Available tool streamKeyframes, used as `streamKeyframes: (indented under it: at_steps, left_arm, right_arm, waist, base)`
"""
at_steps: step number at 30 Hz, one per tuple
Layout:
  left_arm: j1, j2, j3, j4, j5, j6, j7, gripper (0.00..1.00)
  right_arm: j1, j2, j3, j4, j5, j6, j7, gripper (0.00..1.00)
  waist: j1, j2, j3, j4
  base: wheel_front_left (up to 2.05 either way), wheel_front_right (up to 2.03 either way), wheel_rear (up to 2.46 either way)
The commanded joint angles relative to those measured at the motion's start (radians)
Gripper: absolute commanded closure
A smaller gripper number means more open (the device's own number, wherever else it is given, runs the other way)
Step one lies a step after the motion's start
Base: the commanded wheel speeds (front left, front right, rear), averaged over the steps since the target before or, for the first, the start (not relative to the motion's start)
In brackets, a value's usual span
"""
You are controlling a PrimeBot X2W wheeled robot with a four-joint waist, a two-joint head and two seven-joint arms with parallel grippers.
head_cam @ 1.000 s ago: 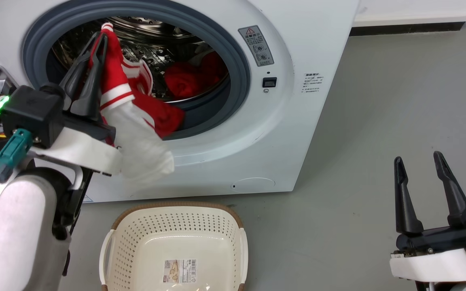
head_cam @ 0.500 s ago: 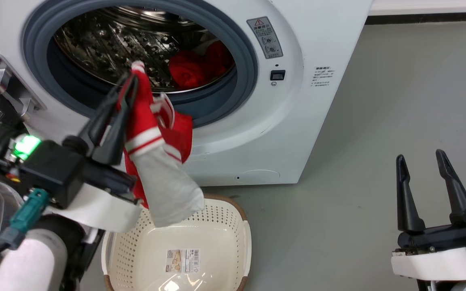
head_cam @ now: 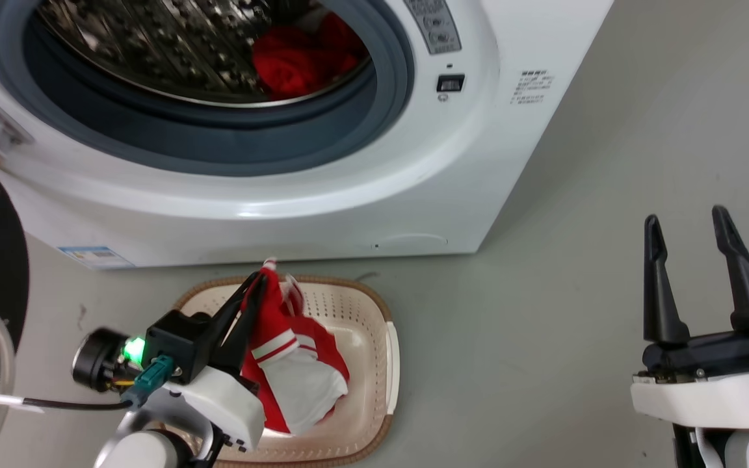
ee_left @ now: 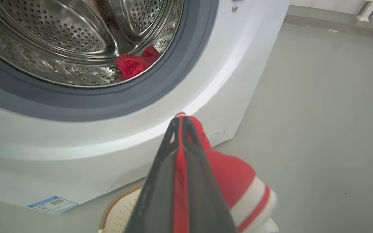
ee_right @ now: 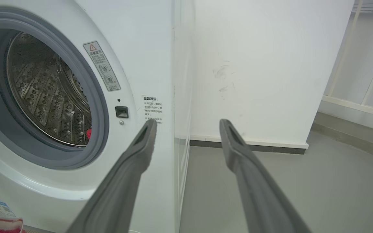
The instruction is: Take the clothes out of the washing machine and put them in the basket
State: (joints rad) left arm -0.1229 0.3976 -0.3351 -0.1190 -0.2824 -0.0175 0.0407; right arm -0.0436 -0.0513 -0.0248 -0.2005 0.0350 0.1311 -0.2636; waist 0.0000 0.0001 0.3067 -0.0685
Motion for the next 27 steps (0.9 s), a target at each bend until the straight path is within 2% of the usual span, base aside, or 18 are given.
streamKeyframes:
  at_steps: [1,8,16,22,27]
  left_arm:
    - [-0.01,-0.017,0.0,0.03,-0.008,-0.001,-0.016,1.0]
    - [-0.123,-0.077,-0.032,0.37,-0.022,-0.042,-0.103,1.0]
    - [-0.34,-0.143,-0.09,0.752,0.006,-0.079,-0.172,1.0]
    - [-0.514,-0.169,-0.137,1.005,0.035,-0.095,-0.181,1.0]
    - [-0.636,-0.17,-0.177,1.173,0.067,-0.103,-0.173,1.0]
  right_arm:
    - [-0.019,0.002,0.003,-0.006,0.0,-0.001,-0.002,0.0]
    - [-0.082,0.002,0.002,-0.019,0.001,-0.001,-0.002,0.0]
    - [-0.149,0.002,-0.005,-0.035,0.012,-0.001,-0.002,0.0]
    - [-0.196,0.002,-0.013,-0.049,0.027,-0.001,-0.002,0.0]
    - [-0.227,0.002,-0.019,-0.057,0.049,-0.001,-0.002,0.0]
  waist:
    - [0.0,-0.0001,0.037,-0.011]
    - [0.0,-0.0001,0.162,-0.036]
    - [0.0,-0.0001,0.316,-0.068]
    - [0.0,-0.0001,0.431,-0.086]
    - [0.0,-0.0001,0.511,-0.112]
  base:
    - [0.0,0.0,0.0]
    - [0.0,0.0,0.0]
    - [0.0,0.0,0.0]
    - [0.0,0.0,0.0]
    - [0.0,0.0,0.0]
